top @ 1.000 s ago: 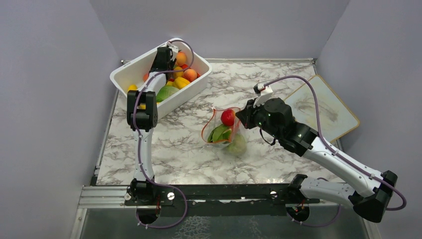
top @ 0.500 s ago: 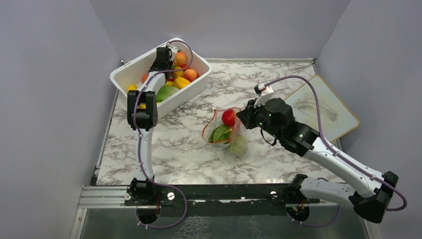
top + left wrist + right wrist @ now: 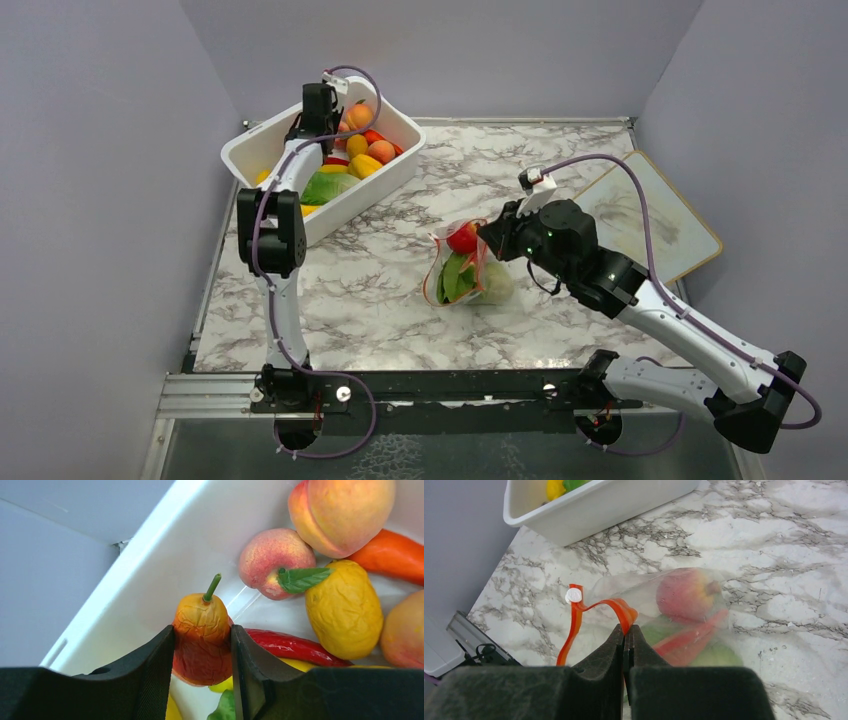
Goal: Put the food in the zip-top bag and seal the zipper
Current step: Pick up the fake fruit from the bin, then place the fake fruit in the zipper food storage bag.
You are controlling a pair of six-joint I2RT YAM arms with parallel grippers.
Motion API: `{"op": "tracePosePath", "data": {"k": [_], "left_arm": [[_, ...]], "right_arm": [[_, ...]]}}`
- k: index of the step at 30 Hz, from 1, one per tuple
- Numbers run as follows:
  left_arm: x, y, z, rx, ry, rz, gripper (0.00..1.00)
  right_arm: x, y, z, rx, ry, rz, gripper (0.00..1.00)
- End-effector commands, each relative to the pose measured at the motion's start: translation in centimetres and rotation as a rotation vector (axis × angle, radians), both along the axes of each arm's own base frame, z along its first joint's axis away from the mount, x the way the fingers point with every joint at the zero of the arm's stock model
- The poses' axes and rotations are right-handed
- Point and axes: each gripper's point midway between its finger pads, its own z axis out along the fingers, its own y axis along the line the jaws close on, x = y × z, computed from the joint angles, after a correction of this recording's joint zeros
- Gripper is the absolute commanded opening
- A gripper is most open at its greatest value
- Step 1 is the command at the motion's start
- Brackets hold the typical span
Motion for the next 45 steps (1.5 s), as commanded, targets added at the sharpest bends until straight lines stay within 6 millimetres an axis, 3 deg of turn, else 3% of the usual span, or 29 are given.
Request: {"op": "tracePosePath", "data": {"k": [1, 10, 15, 21, 32, 41, 45], "left_arm": [[-1.6, -0.8, 5.7, -0.073, -0.078, -0.003, 0.25], [-5.5, -4.0, 11.8, -0.216, -0.122, -0.065, 0.24], [-8.5, -7.0, 14.2, -0.366, -0.125, -0.161, 0.23], [-13.7, -10.3, 15.0, -0.53, -0.091, -0.258, 0.22], [-24.4, -17.1, 12.6, -0.742, 0.069, -0.511, 0.2], [-34.1, -23.2, 13.2, -0.913, 0.134, -0.815, 0.19], [-37.4, -25.0, 13.5, -1.003, 0.175, -0.904, 0.2]], "right_arm": [[-0.4, 0.6, 1.5, 0.063, -0.002, 0.021, 0.01], [-0.5, 1.1, 1.0, 0.087, 0.016, 0.03, 0.01], [-0.4, 1.1, 0.5, 0.082, 0.022, 0.024, 0.01], [-0.3, 1.4, 0.1, 0.098, 0.03, 0.022, 0.01], [-0.1, 3.2, -0.1, 0.096, 0.053, 0.081, 0.01], [0.9, 3.4, -0.5, 0.061, 0.063, 0.051, 0.01], [1.2, 3.4, -0.3, 0.062, 0.062, 0.036, 0.01]]}}
